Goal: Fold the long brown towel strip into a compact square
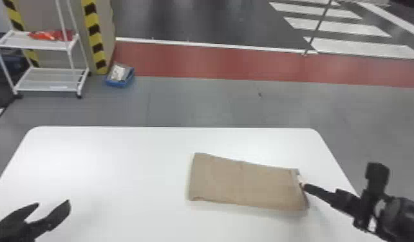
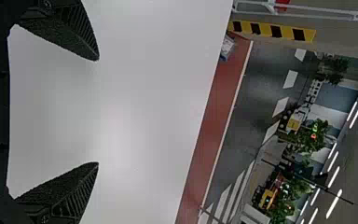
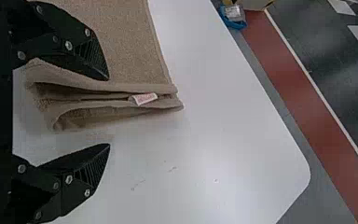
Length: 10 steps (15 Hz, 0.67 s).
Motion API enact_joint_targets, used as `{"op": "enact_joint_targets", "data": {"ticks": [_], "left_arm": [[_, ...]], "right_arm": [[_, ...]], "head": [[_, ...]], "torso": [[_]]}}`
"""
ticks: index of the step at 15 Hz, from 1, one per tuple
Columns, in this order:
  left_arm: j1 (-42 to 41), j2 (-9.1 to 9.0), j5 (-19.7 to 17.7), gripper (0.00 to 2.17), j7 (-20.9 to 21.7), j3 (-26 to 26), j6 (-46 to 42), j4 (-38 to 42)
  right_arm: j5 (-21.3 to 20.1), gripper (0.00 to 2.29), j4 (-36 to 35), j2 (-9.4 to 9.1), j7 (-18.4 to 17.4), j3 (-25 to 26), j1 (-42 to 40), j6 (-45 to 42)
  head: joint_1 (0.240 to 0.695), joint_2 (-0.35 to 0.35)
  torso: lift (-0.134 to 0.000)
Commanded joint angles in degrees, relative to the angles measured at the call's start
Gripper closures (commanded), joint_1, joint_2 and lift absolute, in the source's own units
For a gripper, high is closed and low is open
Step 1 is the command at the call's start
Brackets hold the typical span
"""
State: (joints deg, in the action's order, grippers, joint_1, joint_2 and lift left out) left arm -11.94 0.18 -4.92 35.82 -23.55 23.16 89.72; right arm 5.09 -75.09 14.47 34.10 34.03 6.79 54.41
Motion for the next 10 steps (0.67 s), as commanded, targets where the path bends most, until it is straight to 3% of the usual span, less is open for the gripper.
{"op": "enact_joint_targets", "data": {"ticks": [1, 5, 10], "left_arm": [[0.25, -0.32, 0.0, 0.08, 0.04, 0.0, 0.0, -0.33], [0.16, -0.32, 0.0, 0.08, 0.13, -0.35, -0.17, -0.51], [-0.11, -0.32, -0.35, 0.08, 0.22, -0.79, -0.35, -0.51]], "right_arm": [[-1.13, 0.2, 4.16, 1.08, 0.0, -0.89, 1.48, -3.64], [-3.42, 0.2, 9.26, 1.08, -0.17, -3.18, 3.94, -9.8], [-5.09, 0.29, 11.1, 0.91, -0.53, -5.64, 5.17, -9.8]], "head": [[0.695, -0.195], [0.695, -0.205], [0.695, -0.183]], "torso": [[0.0], [0.0], [0.0]]}}
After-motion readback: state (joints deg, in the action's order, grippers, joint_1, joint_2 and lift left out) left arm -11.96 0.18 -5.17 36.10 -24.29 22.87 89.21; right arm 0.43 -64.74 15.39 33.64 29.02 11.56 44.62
